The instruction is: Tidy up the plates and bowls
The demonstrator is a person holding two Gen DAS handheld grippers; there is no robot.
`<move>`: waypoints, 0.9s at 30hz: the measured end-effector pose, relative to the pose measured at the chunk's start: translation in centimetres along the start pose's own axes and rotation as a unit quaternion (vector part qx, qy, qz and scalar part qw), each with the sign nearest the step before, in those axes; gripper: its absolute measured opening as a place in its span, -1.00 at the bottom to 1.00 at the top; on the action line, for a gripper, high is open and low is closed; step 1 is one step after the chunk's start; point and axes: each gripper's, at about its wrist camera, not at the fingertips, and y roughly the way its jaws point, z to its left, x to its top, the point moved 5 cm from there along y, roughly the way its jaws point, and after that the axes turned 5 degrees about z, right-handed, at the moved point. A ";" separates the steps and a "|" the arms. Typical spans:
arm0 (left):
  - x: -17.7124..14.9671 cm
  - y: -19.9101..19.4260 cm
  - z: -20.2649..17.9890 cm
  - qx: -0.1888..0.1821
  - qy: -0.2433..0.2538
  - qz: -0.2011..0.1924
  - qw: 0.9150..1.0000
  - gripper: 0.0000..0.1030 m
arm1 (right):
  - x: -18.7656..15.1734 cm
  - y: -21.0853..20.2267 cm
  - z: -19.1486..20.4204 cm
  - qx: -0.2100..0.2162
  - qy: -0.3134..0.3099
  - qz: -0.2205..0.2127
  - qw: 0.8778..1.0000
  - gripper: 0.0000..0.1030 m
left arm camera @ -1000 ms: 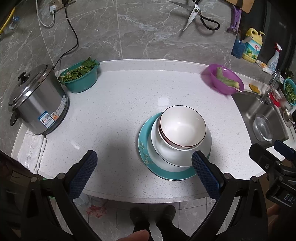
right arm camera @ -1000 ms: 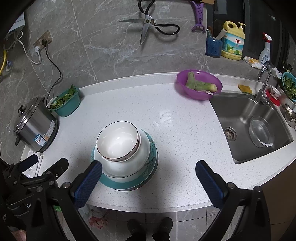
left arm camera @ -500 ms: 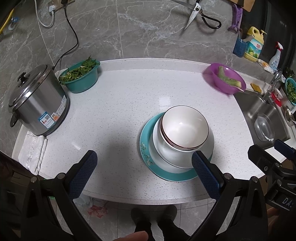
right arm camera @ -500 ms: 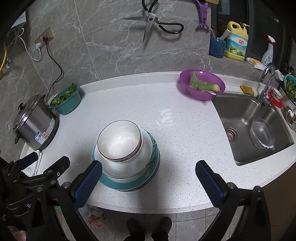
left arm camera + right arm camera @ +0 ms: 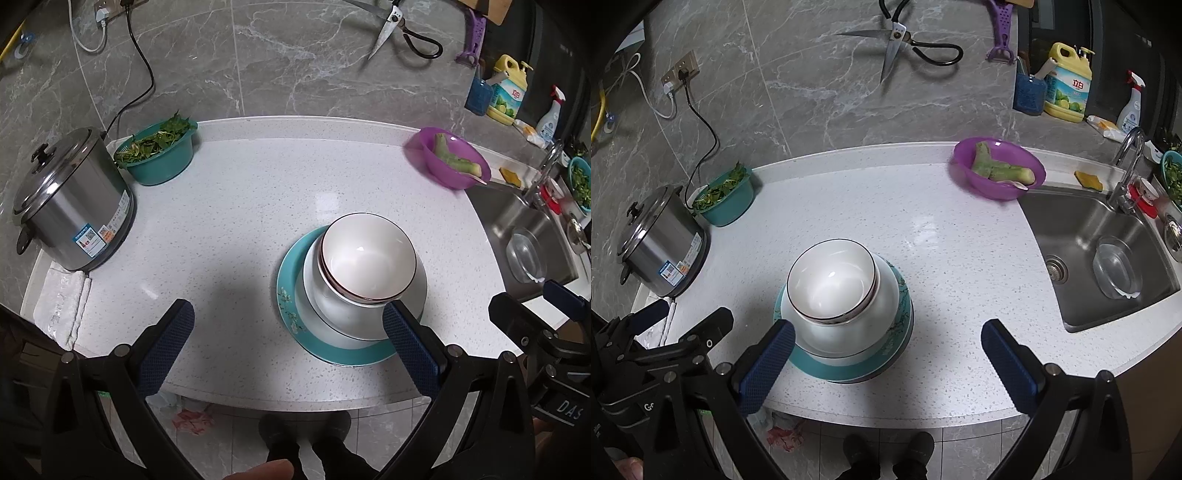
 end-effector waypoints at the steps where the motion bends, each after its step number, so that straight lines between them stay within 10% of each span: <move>1: 0.0 0.0 0.0 -0.001 0.000 0.001 1.000 1.00 | 0.0 0.0 0.0 0.000 0.000 0.000 1.000 1.00; 27: 0.6 0.6 0.0 0.005 0.003 0.001 1.000 1.00 | 0.3 0.6 0.2 -0.001 0.000 0.004 1.000 1.00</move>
